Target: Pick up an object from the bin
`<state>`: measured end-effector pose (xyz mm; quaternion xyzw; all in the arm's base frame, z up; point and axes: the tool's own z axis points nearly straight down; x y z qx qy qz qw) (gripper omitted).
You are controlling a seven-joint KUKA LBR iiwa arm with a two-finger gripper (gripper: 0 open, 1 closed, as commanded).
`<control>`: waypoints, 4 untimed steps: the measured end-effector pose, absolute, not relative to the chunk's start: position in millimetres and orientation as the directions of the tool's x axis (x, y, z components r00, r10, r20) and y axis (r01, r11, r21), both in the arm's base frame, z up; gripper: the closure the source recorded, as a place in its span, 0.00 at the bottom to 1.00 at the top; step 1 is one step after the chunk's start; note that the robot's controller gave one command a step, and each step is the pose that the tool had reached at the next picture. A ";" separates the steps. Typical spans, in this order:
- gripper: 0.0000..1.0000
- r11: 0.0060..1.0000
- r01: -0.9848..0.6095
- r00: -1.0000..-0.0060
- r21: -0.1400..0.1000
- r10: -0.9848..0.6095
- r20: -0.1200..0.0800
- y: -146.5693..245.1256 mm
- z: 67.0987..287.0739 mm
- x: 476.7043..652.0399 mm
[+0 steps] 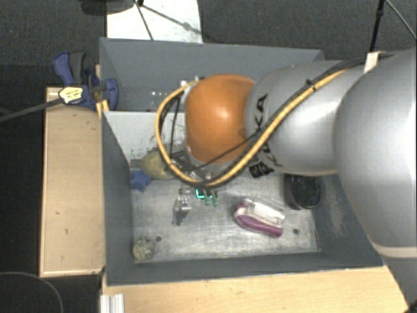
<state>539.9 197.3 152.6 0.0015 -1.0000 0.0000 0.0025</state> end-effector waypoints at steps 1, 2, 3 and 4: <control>0.00 1.000 -0.016 -1.000 0.003 -0.016 -0.004 225.1 144.3 556.6; 0.00 0.967 0.256 -0.967 0.007 0.256 -0.002 235.2 84.9 587.7; 1.00 0.965 0.263 -0.965 0.003 0.263 -0.007 231.4 85.9 589.6; 1.00 0.972 0.235 -0.972 0.007 0.235 -0.009 239.6 223.0 587.2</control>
Offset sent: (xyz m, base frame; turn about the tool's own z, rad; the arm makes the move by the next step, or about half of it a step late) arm 0.0158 0.0260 -0.0083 -0.0079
